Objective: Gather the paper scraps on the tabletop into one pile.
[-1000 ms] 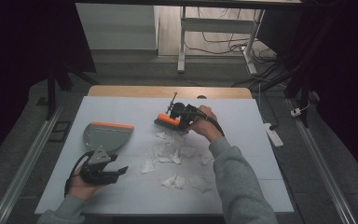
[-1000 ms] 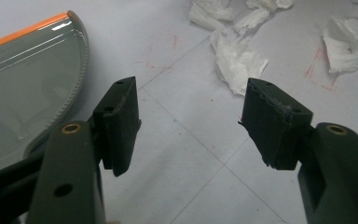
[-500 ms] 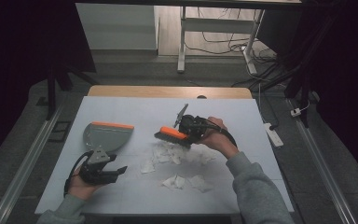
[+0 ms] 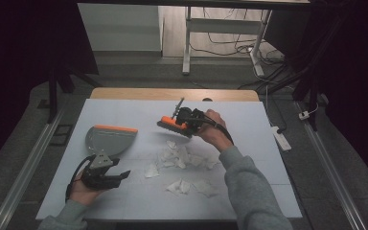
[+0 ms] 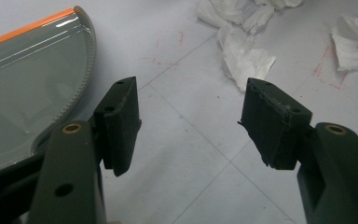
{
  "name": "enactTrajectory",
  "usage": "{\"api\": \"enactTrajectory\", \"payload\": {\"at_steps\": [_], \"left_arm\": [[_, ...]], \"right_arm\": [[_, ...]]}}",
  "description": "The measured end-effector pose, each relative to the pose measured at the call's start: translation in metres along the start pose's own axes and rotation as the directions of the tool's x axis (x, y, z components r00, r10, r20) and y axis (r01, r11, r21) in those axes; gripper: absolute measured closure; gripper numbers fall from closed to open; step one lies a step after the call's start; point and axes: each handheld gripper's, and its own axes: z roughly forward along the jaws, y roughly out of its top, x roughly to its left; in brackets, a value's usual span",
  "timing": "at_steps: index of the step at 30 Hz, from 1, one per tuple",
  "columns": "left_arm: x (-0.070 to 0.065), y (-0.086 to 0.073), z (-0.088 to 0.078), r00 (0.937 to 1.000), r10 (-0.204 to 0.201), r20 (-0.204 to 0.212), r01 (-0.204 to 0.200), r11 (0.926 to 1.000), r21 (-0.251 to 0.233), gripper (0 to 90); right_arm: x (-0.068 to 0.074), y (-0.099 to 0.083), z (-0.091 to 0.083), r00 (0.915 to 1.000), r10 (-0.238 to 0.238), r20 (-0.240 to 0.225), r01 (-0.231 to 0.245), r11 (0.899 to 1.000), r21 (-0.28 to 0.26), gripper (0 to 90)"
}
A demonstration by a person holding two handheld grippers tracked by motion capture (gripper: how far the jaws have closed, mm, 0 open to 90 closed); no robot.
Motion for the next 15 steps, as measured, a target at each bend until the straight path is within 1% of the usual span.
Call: {"api": "enactTrajectory", "payload": {"at_steps": [1,3,4,5,6,7,8,9,10,11,12,13,14,15], "left_arm": [[0.001,0.0,0.0,1.0,-0.004,0.0,0.004,1.0,-0.001,37.8],[0.002,-0.001,0.0,1.0,-0.005,0.0,0.005,1.0,-0.002,37.8],[0.003,-0.001,-0.001,1.0,-0.008,-0.001,0.008,1.0,-0.004,37.8],[0.003,-0.002,-0.001,1.0,-0.008,-0.001,0.008,1.0,-0.003,37.8],[0.004,-0.002,-0.001,1.0,-0.009,-0.003,0.009,1.0,-0.003,37.8],[0.004,-0.002,-0.002,0.9999,-0.011,-0.006,0.011,0.9999,-0.006,37.8],[0.004,-0.002,-0.002,0.9998,-0.012,-0.013,0.012,0.9998,-0.013,37.8],[0.004,-0.002,-0.003,0.9997,-0.013,-0.021,0.013,0.9997,-0.018,37.9],[0.004,-0.002,-0.004,0.9996,-0.017,-0.023,0.017,0.9995,-0.025,37.9],[0.005,-0.002,-0.005,0.9994,-0.022,-0.026,0.021,0.9993,-0.03,37.9],[0.005,-0.002,-0.005,0.9994,-0.022,-0.026,0.021,0.9993,-0.03,37.9],[0.005,-0.002,-0.005,0.9994,-0.023,-0.027,0.023,0.9993,-0.03,37.9],[0.005,-0.002,-0.005,0.9994,-0.022,-0.026,0.021,0.9994,-0.026,37.9],[0.004,-0.002,-0.004,0.9995,-0.021,-0.026,0.02,0.9995,-0.023,37.9]], "right_arm": [[0.002,0.007,0.009,0.9997,-0.02,-0.01,0.02,1.0,0.02,70.9],[0.01,0.013,0.015,0.9976,-0.043,-0.054,0.045,0.998,0.038,71.0],[0.013,0.015,0.016,0.9954,-0.06,-0.075,0.062,0.998,0.027,71.0],[0.013,0.015,0.016,0.9954,-0.06,-0.075,0.062,0.998,0.027,71.0],[0.019,0.017,0.016,0.9937,-0.081,-0.077,0.084,0.996,0.04,71.1],[0.023,0.018,0.015,0.991,-0.11,-0.076,0.114,0.992,0.05,71.1],[0.029,0.017,0.013,0.9906,-0.107,-0.085,0.114,0.991,0.072,71.1],[0.034,0.014,0.008,0.9835,-0.143,-0.111,0.15,0.987,0.062,71.1],[0.034,0.014,0.008,0.9835,-0.143,-0.111,0.15,0.987,0.062,71.1],[0.039,0.008,0.001,0.9773,-0.152,-0.148,0.162,0.985,0.06,71.1],[0.039,0.008,0.001,0.9773,-0.152,-0.148,0.162,0.985,0.06,71.1],[0.044,0.004,-0.001,0.9762,-0.145,-0.161,0.156,0.986,0.057,71.1],[0.047,0.0,-0.004,0.9724,-0.162,-0.168,0.175,0.982,0.064,71.1],[0.051,-0.003,-0.008,0.9732,-0.16,-0.165,0.173,0.983,0.067,71.1]]}}
